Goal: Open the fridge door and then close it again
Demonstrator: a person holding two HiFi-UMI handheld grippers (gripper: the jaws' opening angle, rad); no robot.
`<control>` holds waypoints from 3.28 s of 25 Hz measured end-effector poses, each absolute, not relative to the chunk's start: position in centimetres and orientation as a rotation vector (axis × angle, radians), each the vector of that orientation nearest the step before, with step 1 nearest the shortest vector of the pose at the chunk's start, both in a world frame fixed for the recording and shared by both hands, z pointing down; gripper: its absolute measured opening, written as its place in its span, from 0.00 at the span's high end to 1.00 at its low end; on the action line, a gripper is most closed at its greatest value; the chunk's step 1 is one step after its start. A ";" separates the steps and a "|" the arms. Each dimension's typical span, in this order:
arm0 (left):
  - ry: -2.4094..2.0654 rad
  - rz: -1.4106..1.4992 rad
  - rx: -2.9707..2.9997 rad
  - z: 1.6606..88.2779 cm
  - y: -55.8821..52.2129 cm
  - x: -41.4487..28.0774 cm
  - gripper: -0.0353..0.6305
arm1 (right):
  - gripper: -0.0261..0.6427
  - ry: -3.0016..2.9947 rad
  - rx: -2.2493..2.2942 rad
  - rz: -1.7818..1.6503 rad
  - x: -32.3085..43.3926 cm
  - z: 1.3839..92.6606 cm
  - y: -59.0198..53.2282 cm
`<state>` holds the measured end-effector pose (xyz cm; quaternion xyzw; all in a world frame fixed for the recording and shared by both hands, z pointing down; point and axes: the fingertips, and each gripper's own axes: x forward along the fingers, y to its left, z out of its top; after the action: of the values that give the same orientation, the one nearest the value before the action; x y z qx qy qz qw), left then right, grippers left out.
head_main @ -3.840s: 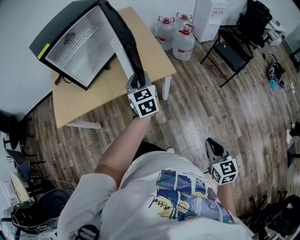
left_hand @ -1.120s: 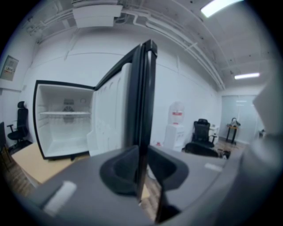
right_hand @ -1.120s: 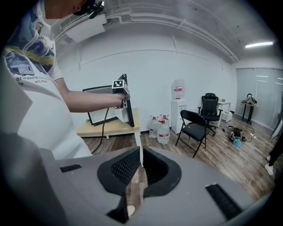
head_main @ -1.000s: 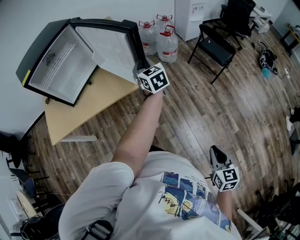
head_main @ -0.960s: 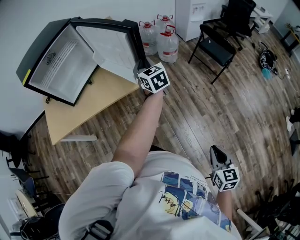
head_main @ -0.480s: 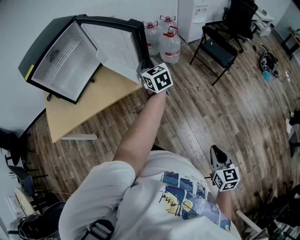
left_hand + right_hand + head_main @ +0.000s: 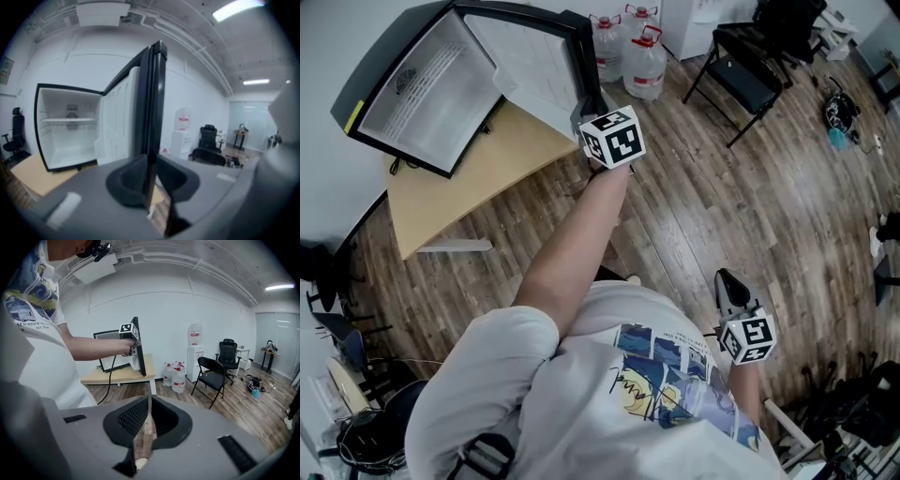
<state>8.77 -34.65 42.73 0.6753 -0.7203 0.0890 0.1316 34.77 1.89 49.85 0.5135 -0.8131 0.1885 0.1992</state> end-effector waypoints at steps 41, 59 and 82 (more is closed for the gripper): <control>-2.094 0.212 1.924 42.4 -22.0 -8.8 0.84 | 0.92 -2.441 0.889 0.402 21.3 49.4 -2.6; -2.113 0.154 1.883 42.8 -20.0 -21.2 0.86 | 0.92 -2.473 0.725 0.301 11.5 47.7 -6.1; -2.177 0.113 1.872 42.5 -22.6 -35.4 0.94 | 0.92 -2.475 0.655 0.223 0.7 47.3 -11.7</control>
<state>-35.37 -22.56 42.54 0.6457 -0.7509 0.0390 0.1335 0.72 -11.73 47.28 0.2444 -0.9241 0.0831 0.2818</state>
